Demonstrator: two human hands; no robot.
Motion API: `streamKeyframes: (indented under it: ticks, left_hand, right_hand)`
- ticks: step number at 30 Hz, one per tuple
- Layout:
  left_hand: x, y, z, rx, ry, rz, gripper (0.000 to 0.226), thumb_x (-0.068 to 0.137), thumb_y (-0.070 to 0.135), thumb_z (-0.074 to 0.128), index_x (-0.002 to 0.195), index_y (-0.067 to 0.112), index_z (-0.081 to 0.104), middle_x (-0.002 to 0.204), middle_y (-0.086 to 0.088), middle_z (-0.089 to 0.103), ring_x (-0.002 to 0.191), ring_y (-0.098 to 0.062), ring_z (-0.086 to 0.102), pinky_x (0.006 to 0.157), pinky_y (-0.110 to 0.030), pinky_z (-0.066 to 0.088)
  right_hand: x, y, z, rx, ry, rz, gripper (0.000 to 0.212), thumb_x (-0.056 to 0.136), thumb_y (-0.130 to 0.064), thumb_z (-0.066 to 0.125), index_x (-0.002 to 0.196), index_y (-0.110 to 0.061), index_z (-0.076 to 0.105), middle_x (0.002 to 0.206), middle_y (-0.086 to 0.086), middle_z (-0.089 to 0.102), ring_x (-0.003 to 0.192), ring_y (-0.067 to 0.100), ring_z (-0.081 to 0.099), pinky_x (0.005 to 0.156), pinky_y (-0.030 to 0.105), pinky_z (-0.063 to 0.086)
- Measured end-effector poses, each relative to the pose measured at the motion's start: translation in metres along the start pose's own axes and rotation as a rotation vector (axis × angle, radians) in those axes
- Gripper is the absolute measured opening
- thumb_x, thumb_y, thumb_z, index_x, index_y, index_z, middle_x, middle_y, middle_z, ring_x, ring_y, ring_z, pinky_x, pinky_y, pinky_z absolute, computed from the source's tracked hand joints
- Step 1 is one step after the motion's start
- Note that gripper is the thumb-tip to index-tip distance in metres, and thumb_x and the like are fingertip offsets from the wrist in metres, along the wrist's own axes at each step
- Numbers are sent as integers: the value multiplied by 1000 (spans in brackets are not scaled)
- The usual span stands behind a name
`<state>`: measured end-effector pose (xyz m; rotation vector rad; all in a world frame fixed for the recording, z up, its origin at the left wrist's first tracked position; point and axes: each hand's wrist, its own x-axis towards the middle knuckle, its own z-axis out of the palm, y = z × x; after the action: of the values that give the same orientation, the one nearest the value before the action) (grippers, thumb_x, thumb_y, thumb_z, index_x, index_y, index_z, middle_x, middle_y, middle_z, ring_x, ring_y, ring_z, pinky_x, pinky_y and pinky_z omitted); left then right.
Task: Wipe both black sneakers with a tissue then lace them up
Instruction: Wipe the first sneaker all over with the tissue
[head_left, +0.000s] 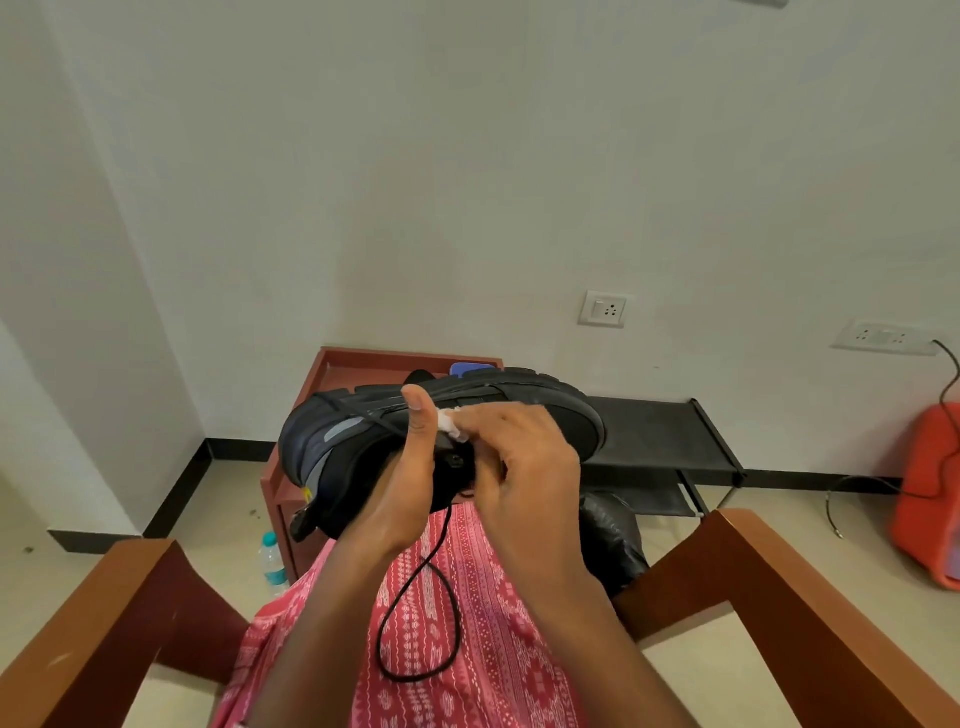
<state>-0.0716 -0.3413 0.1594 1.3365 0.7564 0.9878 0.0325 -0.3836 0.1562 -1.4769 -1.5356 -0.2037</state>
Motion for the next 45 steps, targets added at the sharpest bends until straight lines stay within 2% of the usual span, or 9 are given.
streamKeyframes:
  ticks: [5,12,16,19,23,27,33,40,45]
  left_hand:
    - [1,2,2,-97,-34,-6,100,64,84,17,123,21,67,113,-4,76,108,-19,71,89,-29,58]
    - [1,2,-2,-57,16,-57,91,63,85,13,64,21,78,77,-4,77,84,-14,75,88,-32,51]
    - [3,-2,-1,-99,14,-29,111,63,95,18,99,8,74,95,-11,78,96,-23,74,90,-41,53]
    - [3,-3,0,-121,5,1,112,61,99,24,120,16,71,115,-10,75,112,-25,70,102,-44,50]
    - [2,-1,2,-71,23,1,93,65,86,16,88,21,79,90,-7,78,93,-19,75,92,-39,55]
    - [3,2,3,-48,23,26,82,71,79,11,62,29,75,69,0,73,76,-14,71,74,-27,55]
    - [2,-3,2,-112,-37,9,110,57,100,29,115,18,73,107,-12,76,104,-26,73,92,-39,58]
    - [2,1,3,-11,3,57,80,67,84,12,59,34,74,67,4,72,74,-7,71,71,-21,56]
    - [2,-3,3,-110,-12,34,100,56,102,29,103,28,78,105,-10,77,107,-25,72,101,-51,51]
  right_hand:
    - [8,16,-1,-106,61,38,28,87,2,68,106,-16,78,101,-5,72,97,13,60,91,1,33]
    - [-14,-12,-7,173,-5,42,32,86,5,68,104,-19,77,100,-11,72,98,3,65,90,14,48]
    - [5,4,-2,-50,-5,15,27,85,2,70,101,-17,78,98,-8,72,95,10,61,89,8,39]
    - [13,13,-1,-163,28,43,24,84,3,70,99,-15,78,97,-4,72,93,14,60,85,6,34]
    - [2,-5,-5,40,-16,72,27,87,1,67,100,-20,77,98,-11,72,95,5,63,85,17,49]
    - [4,-15,-7,94,-67,12,27,86,2,66,100,-18,78,98,-10,72,97,4,63,89,13,45]
    - [22,10,3,-198,-7,30,25,86,2,67,103,-14,77,100,-3,72,96,17,60,82,19,44]
    - [2,-19,-6,58,-99,-23,25,89,-2,64,102,-19,77,100,-11,72,99,5,62,90,16,45]
    - [19,8,2,-140,21,-11,27,82,4,68,101,-13,77,99,-3,73,96,18,62,85,15,40]
